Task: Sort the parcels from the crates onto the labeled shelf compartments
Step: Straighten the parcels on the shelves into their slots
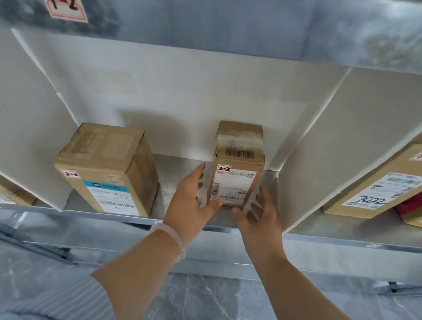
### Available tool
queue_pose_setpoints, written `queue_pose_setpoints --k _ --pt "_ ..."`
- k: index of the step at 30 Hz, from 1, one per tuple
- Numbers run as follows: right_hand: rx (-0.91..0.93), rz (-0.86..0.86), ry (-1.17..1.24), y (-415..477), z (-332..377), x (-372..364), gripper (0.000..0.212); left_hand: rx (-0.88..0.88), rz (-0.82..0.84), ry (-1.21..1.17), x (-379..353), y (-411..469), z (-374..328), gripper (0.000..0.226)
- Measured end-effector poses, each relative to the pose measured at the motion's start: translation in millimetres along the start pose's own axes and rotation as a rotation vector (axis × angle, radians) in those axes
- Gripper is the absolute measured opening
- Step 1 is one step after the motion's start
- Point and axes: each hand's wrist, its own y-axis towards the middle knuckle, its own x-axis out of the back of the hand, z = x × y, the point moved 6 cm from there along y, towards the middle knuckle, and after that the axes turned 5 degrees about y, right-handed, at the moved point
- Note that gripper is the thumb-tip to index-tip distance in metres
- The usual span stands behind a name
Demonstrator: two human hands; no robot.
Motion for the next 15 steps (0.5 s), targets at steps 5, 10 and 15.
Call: queue_pose_setpoints --k 5,10,15 --pt "0.027 0.052 -0.102 -41.8 -11.0 -13.1 0.07 0.1 -0.083 0.06 25.2 -56.5 20.5 0.068" --pt "0.113 0.218 -0.221 -52.8 9.8 -46.7 0.06 0.22 -0.28 -0.007 61.0 -94.9 37.0 0.06" --pt "0.191 0.315 -0.198 -56.3 40.4 -89.9 0.057 0.283 -0.409 -0.049 117.1 -106.4 53.3 0.058"
